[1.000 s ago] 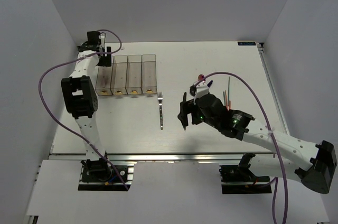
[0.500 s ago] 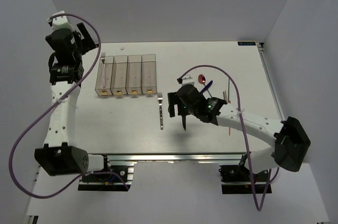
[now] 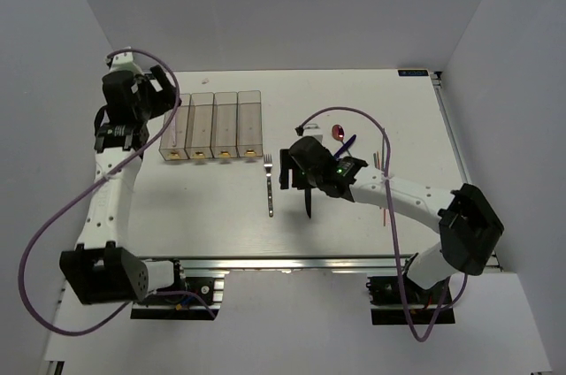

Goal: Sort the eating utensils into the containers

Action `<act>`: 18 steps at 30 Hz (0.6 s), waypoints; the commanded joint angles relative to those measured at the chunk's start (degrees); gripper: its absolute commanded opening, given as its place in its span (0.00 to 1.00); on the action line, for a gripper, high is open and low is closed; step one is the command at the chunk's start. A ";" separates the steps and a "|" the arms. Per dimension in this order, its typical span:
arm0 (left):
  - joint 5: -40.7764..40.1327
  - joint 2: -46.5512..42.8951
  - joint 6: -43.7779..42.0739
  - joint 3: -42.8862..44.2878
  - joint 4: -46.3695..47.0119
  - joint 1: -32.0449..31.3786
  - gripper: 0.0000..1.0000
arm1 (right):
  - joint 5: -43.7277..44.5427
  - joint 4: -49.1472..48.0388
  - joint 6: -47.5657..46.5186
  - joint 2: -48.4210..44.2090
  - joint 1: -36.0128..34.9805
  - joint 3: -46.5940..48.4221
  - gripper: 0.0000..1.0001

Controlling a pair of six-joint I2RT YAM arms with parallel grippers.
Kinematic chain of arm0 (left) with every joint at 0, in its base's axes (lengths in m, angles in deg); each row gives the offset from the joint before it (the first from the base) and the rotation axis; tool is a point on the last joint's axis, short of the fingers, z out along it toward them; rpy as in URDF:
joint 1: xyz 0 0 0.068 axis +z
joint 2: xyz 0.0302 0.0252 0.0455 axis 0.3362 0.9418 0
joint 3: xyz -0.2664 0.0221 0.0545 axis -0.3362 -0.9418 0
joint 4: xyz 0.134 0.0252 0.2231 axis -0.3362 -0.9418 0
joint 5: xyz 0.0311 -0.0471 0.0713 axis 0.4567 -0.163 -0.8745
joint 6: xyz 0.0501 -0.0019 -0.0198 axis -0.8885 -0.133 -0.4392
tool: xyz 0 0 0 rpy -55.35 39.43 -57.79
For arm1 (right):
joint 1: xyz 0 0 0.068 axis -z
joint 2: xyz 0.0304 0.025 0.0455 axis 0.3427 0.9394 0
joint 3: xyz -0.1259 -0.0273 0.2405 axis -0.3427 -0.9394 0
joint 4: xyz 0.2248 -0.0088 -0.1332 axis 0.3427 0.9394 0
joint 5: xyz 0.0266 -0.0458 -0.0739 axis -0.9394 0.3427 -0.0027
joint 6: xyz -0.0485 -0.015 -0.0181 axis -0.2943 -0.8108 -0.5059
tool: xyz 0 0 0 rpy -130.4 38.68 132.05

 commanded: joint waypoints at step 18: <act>-10.34 48.19 -9.65 32.63 -10.07 -1.33 0.52 | -2.28 -3.43 -5.99 -27.43 0.05 -12.49 0.78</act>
